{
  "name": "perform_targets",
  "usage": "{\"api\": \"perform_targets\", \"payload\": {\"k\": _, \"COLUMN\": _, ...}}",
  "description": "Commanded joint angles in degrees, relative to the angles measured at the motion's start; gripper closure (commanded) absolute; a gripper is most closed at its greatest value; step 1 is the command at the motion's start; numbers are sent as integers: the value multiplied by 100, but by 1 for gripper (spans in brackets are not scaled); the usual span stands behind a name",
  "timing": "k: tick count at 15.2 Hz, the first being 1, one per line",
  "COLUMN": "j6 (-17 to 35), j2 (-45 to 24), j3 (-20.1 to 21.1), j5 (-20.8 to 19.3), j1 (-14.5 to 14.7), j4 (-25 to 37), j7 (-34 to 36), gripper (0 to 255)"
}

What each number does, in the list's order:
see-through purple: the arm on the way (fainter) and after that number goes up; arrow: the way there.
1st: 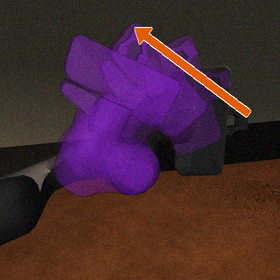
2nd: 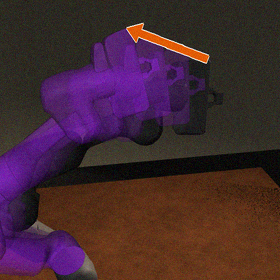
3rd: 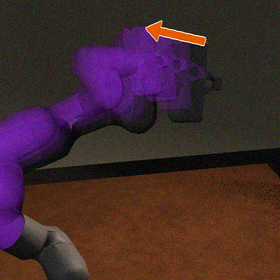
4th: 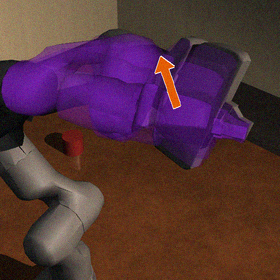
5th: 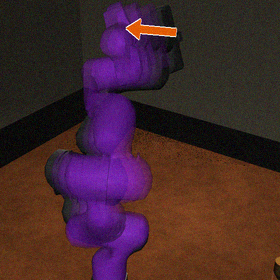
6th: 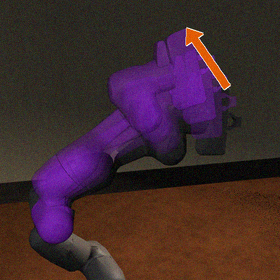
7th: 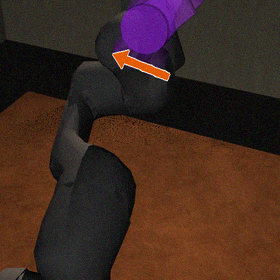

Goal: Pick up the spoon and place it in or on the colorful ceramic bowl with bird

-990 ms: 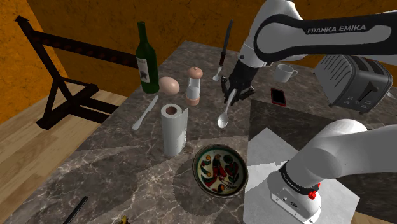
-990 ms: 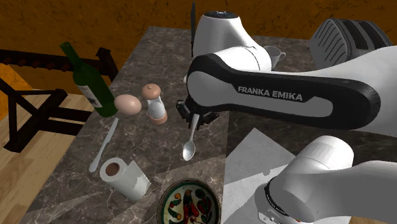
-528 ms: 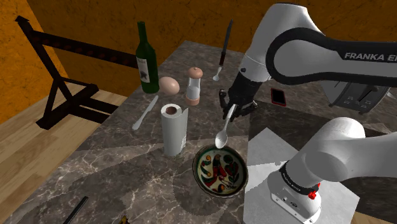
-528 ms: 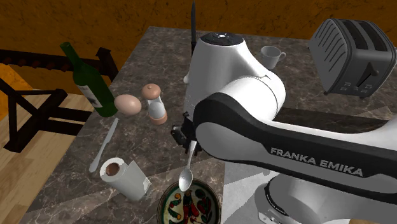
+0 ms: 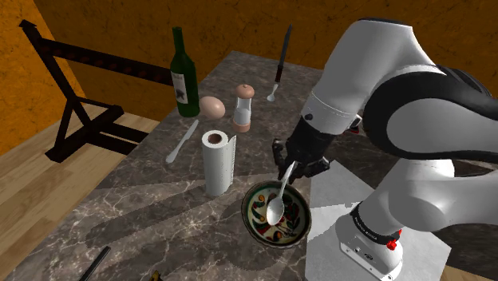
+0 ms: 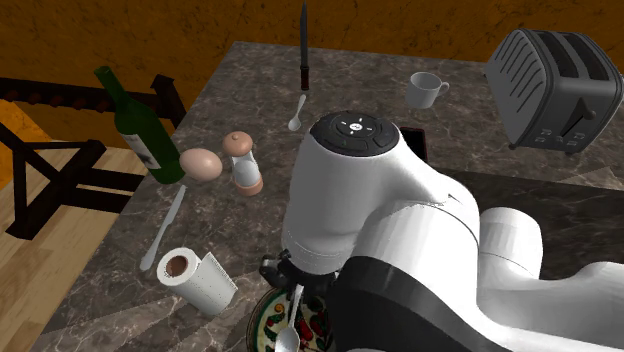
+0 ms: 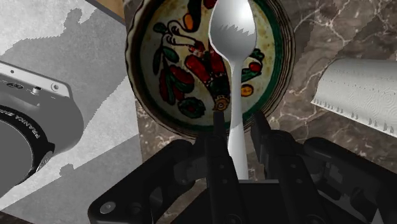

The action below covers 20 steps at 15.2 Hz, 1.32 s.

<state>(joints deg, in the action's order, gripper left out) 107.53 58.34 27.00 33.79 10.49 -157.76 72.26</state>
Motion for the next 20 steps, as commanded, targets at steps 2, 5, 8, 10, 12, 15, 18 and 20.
{"api": "perform_targets", "payload": {"k": 2, "j6": 2, "j2": 100, "j3": 303, "j5": 244, "j1": 210, "j4": 2, "j7": 338, "gripper": 255}}
{"api": "perform_targets", "payload": {"k": 5, "j6": 229, "j2": 64, "j3": 420, "j5": 371, "j1": 258, "j4": -195, "j7": 292, "gripper": 255}}
{"api": "perform_targets", "payload": {"k": 8, "j6": 466, "j2": 7, "j3": 546, "j5": 509, "j1": 305, "j4": -383, "j7": 242, "gripper": 255}}
{"api": "perform_targets", "payload": {"k": 10, "j6": 630, "j2": -44, "j3": 634, "j5": 607, "j1": 336, "j4": -502, "j7": 207, "gripper": 255}}
{"api": "perform_targets", "payload": {"k": 12, "j6": 801, "j2": -106, "j3": 725, "j5": 710, "j1": 367, "j4": -616, "j7": 170, "gripper": 255}}
{"api": "perform_targets", "payload": {"k": 15, "j6": 1070, "j2": -224, "j3": 868, "j5": 873, "j1": 412, "j4": -778, "j7": 110, "gripper": 255}}
{"api": "perform_targets", "payload": {"k": 18, "j6": 1196, "j2": -286, "j3": 934, "j5": 949, "j1": 431, "j4": -846, "j7": 81, "gripper": 255}}
{"api": "perform_targets", "payload": {"k": 20, "j6": 1196, "j2": -287, "j3": 934, "j5": 949, "j1": 431, "j4": -846, "j7": 81, "gripper": 255}}
